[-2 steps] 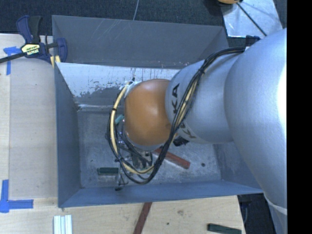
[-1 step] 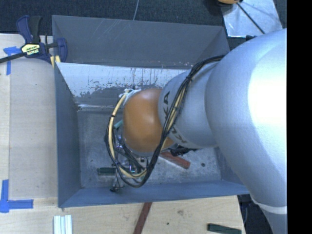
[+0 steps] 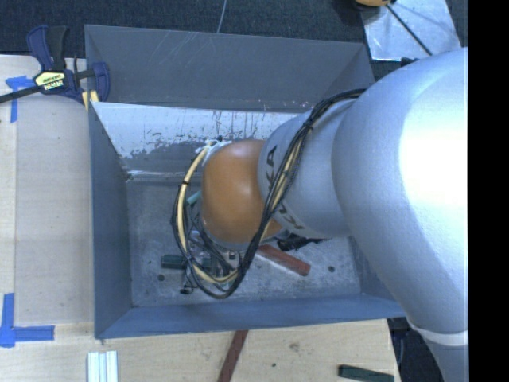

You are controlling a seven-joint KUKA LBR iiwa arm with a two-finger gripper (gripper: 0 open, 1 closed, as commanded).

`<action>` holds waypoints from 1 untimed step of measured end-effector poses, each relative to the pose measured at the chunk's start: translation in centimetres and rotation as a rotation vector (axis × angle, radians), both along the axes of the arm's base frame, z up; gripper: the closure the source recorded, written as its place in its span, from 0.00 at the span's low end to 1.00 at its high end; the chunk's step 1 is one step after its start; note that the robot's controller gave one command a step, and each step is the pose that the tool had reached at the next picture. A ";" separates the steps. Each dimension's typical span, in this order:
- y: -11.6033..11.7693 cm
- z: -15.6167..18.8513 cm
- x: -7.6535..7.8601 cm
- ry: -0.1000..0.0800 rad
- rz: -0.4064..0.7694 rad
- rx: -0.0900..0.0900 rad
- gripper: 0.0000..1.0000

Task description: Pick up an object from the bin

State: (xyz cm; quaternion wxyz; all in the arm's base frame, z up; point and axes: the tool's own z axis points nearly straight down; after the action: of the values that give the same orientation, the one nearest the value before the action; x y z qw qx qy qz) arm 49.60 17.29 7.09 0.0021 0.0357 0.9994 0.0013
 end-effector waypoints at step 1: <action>0.0 0.0 0.0 0.000 0.000 0.000 1.00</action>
Offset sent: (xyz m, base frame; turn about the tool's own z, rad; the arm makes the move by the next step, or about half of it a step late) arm 0.0000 -0.0001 0.0316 0.0000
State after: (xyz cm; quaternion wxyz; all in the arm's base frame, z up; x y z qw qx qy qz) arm 49.61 17.28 7.09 0.0022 0.0357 0.9994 0.0014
